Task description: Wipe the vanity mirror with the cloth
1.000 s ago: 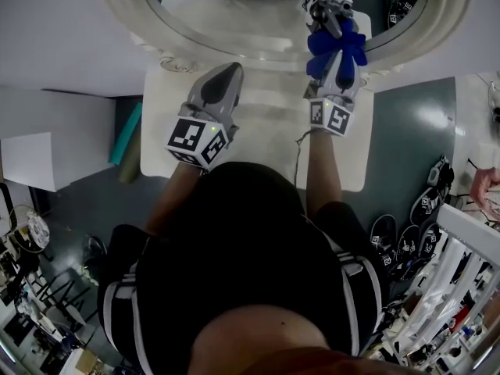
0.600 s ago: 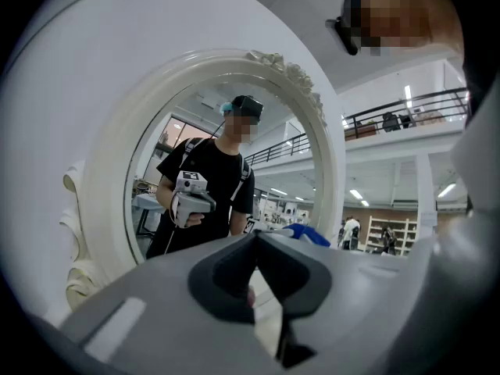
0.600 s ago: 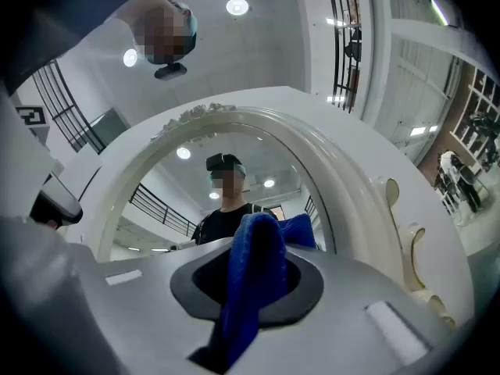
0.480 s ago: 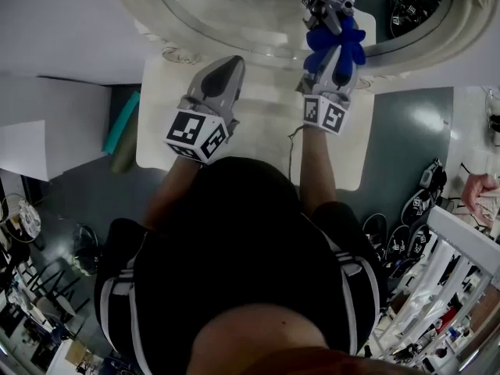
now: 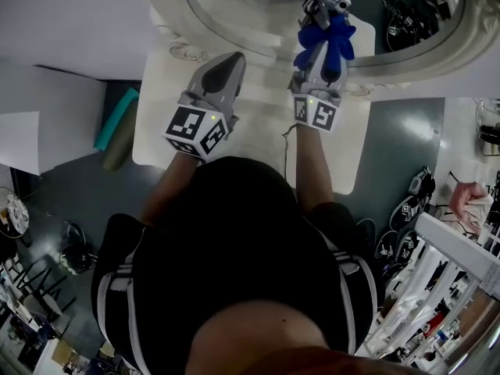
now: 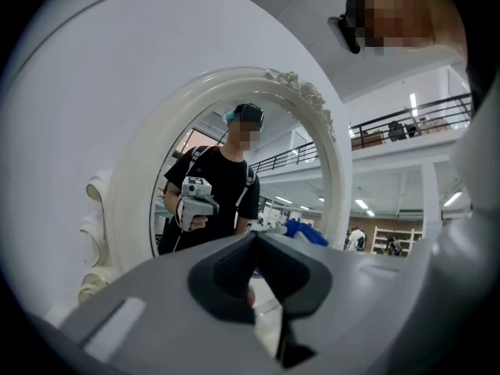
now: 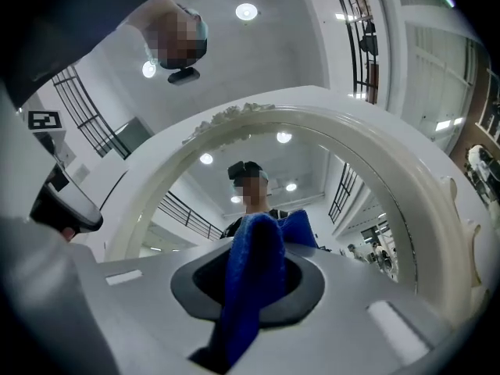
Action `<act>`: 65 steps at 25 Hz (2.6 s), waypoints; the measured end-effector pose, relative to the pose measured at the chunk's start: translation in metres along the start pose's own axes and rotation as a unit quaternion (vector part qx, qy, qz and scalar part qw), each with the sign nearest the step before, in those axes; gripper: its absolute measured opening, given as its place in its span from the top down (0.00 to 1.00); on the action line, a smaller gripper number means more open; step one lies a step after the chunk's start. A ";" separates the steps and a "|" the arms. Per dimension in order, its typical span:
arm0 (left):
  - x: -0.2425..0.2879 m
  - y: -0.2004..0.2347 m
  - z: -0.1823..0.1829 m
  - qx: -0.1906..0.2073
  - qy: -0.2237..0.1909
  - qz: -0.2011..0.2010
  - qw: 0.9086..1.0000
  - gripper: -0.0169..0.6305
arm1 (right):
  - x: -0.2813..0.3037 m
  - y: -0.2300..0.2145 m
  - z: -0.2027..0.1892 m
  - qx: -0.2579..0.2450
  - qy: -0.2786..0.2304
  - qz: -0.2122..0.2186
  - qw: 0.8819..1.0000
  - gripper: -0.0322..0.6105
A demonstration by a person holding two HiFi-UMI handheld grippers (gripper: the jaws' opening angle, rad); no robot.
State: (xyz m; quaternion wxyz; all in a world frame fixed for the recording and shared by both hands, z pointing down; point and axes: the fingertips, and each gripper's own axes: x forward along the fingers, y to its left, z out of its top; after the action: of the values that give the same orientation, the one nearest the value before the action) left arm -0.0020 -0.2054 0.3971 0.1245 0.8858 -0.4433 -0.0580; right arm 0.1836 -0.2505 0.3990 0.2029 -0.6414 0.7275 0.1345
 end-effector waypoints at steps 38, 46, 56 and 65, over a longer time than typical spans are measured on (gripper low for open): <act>-0.046 0.072 0.024 -0.036 -0.045 0.054 0.997 0.96 | 0.049 0.190 -0.027 -0.138 0.004 0.191 0.972 0.89; -0.054 0.084 0.021 -0.043 -0.046 0.067 0.996 0.96 | 0.044 0.239 -0.071 -0.137 0.066 0.262 0.953 0.89; -0.060 0.090 0.016 -0.049 -0.048 0.074 0.995 0.96 | 0.042 0.254 -0.086 -0.054 0.083 0.290 0.952 0.89; -0.062 0.088 0.014 -0.056 -0.049 0.069 0.995 0.96 | 0.042 0.255 -0.088 0.072 0.111 0.321 0.938 0.89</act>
State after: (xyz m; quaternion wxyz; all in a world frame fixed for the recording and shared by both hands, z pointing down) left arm -0.1101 -0.2094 0.4066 0.1559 0.8411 -0.5046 -0.1170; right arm -0.0828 -0.2910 0.4403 0.1122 -0.3680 0.9206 0.0674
